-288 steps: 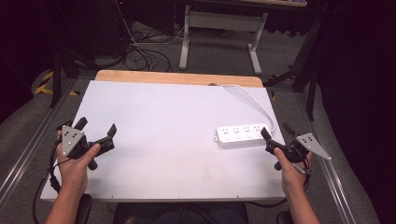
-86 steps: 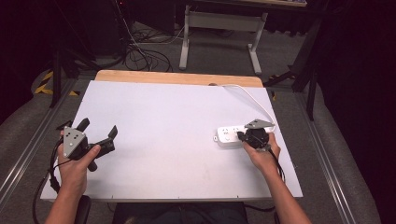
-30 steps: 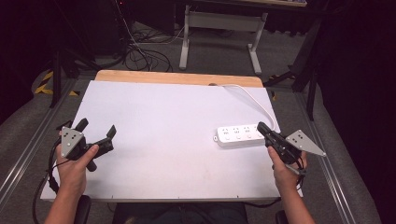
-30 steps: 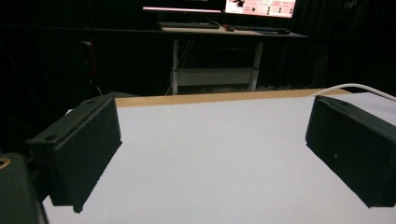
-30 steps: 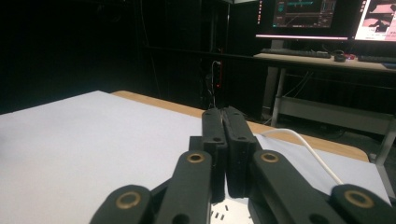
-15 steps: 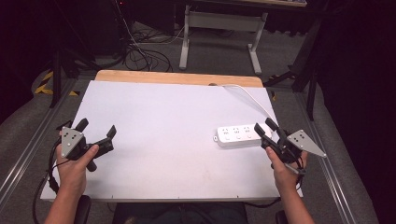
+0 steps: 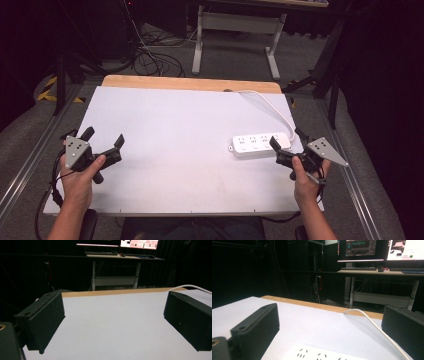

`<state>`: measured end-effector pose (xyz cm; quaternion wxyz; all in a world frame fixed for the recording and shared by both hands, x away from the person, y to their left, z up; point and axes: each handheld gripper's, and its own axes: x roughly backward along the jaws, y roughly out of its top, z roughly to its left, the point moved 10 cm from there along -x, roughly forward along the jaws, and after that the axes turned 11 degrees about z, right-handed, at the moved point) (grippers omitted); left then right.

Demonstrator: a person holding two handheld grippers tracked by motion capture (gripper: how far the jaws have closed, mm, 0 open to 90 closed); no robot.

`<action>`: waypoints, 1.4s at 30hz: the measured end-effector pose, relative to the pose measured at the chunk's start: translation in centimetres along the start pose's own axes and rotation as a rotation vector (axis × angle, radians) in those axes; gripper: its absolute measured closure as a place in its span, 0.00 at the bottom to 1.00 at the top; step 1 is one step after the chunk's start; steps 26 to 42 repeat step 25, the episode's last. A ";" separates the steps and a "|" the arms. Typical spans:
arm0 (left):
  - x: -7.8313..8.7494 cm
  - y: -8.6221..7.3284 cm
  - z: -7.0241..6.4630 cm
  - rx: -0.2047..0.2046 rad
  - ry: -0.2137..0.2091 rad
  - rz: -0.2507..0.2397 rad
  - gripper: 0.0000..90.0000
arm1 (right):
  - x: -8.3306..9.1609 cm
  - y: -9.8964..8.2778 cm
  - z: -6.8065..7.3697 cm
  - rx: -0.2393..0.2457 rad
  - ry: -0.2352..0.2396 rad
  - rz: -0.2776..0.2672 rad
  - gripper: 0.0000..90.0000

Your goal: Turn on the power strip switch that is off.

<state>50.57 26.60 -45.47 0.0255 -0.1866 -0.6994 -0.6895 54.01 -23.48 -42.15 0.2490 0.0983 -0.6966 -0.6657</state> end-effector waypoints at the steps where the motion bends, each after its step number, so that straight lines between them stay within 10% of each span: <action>1: 0.0 0.0 0.0 0.000 0.000 0.000 0.04 | 0.0 0.0 0.0 0.000 0.000 0.000 0.01; 42: 0.0 0.0 0.1 0.002 0.001 -0.001 0.04 | 0.1 0.1 0.3 0.017 0.029 -0.010 0.01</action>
